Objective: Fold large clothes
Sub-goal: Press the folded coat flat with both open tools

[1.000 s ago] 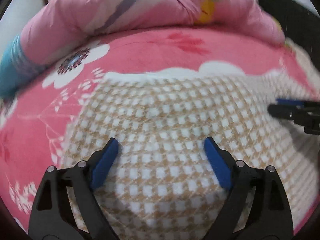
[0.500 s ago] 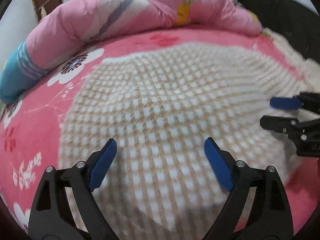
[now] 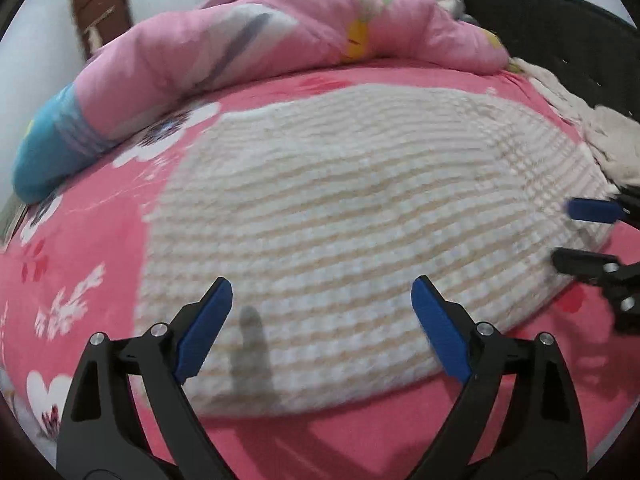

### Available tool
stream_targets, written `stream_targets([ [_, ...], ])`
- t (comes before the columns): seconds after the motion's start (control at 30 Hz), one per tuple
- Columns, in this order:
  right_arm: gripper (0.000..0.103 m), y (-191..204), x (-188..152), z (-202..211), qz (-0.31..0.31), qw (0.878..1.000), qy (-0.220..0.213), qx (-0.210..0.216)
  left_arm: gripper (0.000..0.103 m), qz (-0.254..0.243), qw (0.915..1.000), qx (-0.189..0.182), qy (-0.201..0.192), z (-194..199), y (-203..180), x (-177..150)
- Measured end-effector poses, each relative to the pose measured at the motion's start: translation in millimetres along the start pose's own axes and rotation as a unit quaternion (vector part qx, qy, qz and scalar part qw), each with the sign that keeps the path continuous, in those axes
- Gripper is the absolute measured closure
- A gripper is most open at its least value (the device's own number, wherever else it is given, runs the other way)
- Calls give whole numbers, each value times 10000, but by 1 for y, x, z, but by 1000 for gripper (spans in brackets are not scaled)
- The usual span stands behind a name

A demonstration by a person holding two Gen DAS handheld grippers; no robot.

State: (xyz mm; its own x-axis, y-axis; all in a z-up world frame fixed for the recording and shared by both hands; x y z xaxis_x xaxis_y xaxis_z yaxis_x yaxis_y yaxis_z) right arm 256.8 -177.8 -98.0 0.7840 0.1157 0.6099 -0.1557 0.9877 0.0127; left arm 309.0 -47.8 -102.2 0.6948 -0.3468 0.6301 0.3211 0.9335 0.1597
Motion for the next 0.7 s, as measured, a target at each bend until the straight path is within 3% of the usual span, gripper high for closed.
stream_targets([
  [0.07,44,-7,-18,-23,-76,9997,241,-65,14,281,9987,-31,413,-24,18,-21],
  [0.1,42,-10,-25,-36,-200,9993,294,115,13,467,9977,-272,405,-32,20,-26],
  [0.23,42,-26,-18,-24,-898,9920,506,734,13,426,9985,-155,307,-12,18,-18],
  [0.3,42,-40,-16,-2,-1031,9923,339,592,13,567,9979,-280,132,6,20,-16],
  [0.37,42,-60,-14,19,-1055,9941,-3,256,13,729,9972,-180,1,18,35,-23],
  [0.43,42,-92,-28,22,-1305,9913,-34,-177,13,1012,9945,-153,221,1,52,-35],
  [0.5,42,-112,-53,-6,-1746,9841,308,40,12,1378,9894,-286,344,-22,69,-43],
  [0.57,42,-118,-59,-15,-1885,9815,314,99,7,1583,9862,-237,430,-24,73,-44],
  [0.63,42,-113,-48,-1,-1831,9826,308,-89,7,2113,9747,-472,550,-24,81,-46],
  [0.7,42,-100,-38,16,-1825,9830,178,32,7,2200,9733,-460,465,-8,83,-46],
])
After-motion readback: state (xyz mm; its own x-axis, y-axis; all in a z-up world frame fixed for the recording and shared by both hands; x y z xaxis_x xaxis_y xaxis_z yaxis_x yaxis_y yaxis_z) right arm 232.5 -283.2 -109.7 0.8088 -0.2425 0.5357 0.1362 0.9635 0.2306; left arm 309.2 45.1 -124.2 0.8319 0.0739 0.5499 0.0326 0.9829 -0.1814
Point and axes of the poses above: each gripper's, at about its wrist camera, not at the fingertips, and z roughly against the way its jaws point, y to its left, x to its top, the point moved 10 cm from there along -z, roughly the way its jaws point, and after that the axes turned 4 degrees about -z, right-handed, at the moved point
